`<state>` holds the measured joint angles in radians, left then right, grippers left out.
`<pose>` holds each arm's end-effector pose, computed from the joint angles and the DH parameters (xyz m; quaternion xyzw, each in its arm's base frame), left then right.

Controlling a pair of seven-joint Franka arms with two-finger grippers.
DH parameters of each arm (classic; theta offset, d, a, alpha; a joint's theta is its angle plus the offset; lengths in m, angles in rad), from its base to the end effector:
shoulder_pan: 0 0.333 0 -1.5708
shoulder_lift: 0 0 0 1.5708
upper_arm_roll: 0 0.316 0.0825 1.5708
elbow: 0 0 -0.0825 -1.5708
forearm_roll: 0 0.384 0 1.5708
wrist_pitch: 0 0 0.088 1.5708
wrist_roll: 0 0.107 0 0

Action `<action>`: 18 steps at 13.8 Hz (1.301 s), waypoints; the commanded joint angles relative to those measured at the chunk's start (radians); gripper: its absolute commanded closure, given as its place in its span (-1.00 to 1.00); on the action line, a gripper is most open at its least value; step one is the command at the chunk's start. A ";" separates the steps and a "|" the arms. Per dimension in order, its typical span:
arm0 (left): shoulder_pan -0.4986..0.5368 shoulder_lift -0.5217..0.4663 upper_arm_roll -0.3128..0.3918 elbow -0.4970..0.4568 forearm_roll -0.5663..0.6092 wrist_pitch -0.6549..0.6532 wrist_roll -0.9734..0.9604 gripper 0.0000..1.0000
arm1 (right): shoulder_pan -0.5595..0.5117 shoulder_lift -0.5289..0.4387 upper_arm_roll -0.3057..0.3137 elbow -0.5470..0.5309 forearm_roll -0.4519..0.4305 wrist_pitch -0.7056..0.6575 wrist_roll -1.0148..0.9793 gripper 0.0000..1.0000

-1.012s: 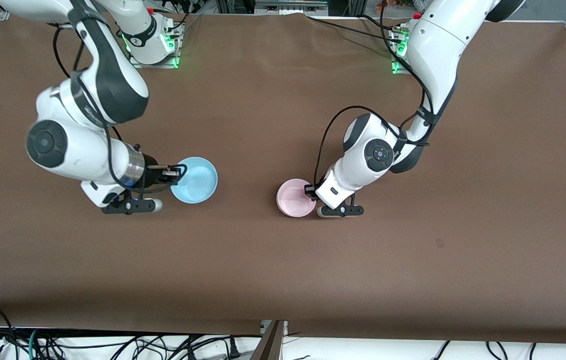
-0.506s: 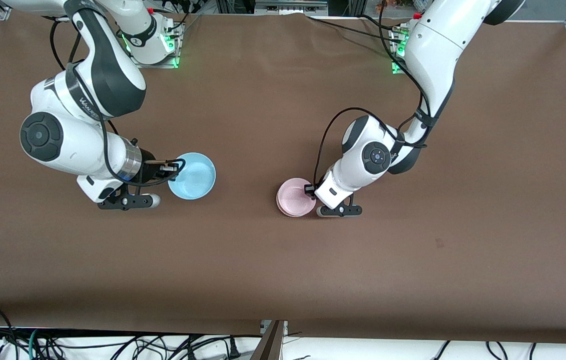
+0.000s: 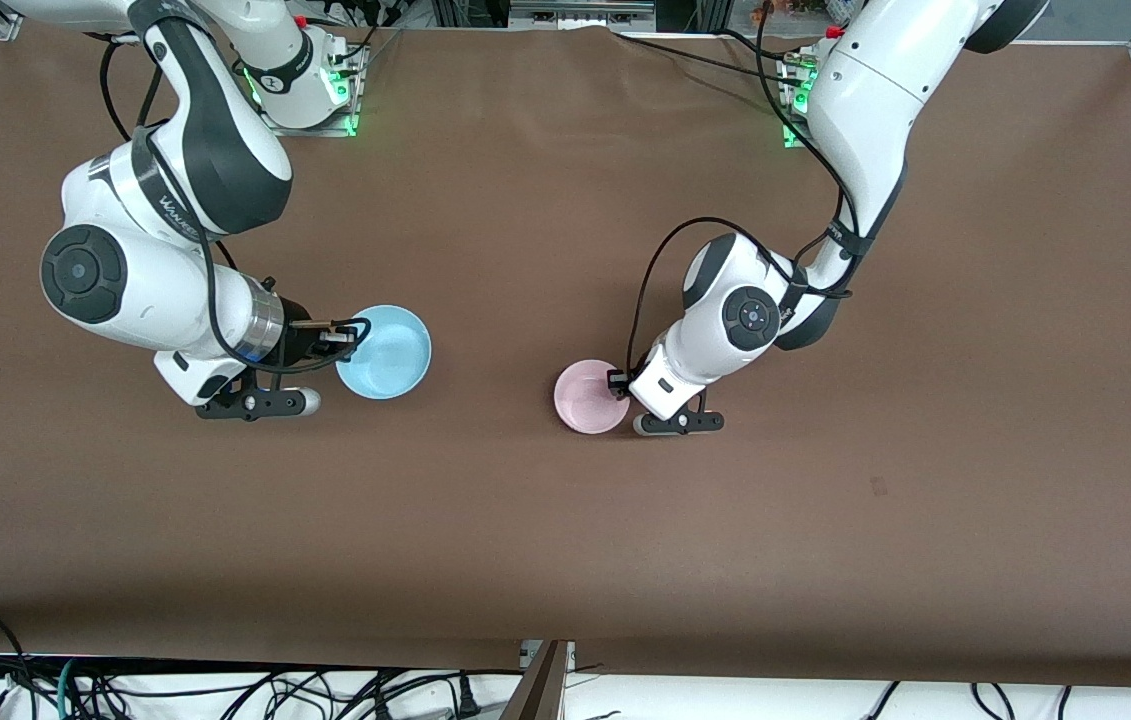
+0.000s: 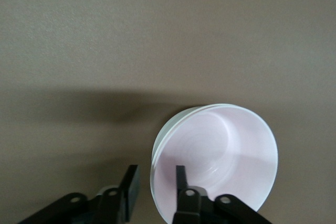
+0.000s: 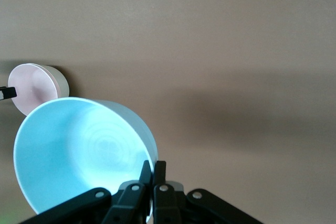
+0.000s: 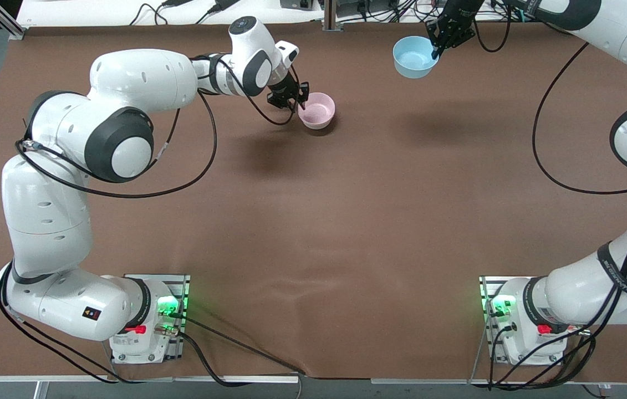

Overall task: Stack pink and blue bowls on white bowl
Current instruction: 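Lift the blue bowl toward the stack with the right gripper, then lower the blue bowl onto the pink bowl while the left gripper withdraws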

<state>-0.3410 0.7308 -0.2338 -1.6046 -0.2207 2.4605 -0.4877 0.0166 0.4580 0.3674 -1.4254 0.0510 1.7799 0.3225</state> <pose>0.6079 -0.3649 0.2228 0.9838 0.0715 -0.0183 0.1631 0.6419 0.2196 0.4425 -0.9938 -0.0100 0.0709 0.0857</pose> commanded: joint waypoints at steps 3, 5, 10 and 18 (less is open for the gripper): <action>0.077 -0.124 0.014 0.002 0.010 -0.144 -0.028 -1.00 | 0.029 0.004 0.007 -0.001 0.007 0.018 0.024 1.00; 0.144 -0.223 0.050 0.003 0.018 -0.289 -0.020 -1.00 | 0.051 0.033 0.007 0.000 0.009 0.047 0.088 1.00; 0.295 -0.476 0.097 0.009 0.194 -0.650 0.263 -1.00 | 0.258 0.168 -0.004 0.011 -0.019 0.306 0.372 1.00; 0.416 -0.603 0.159 0.057 0.231 -0.888 0.373 -1.00 | 0.522 0.438 -0.162 0.260 -0.123 0.444 0.584 1.00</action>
<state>0.0538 0.1374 -0.0799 -1.5601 -0.0070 1.6096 -0.1359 0.5235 0.8447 0.2276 -1.2425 -0.0507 2.2334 0.8938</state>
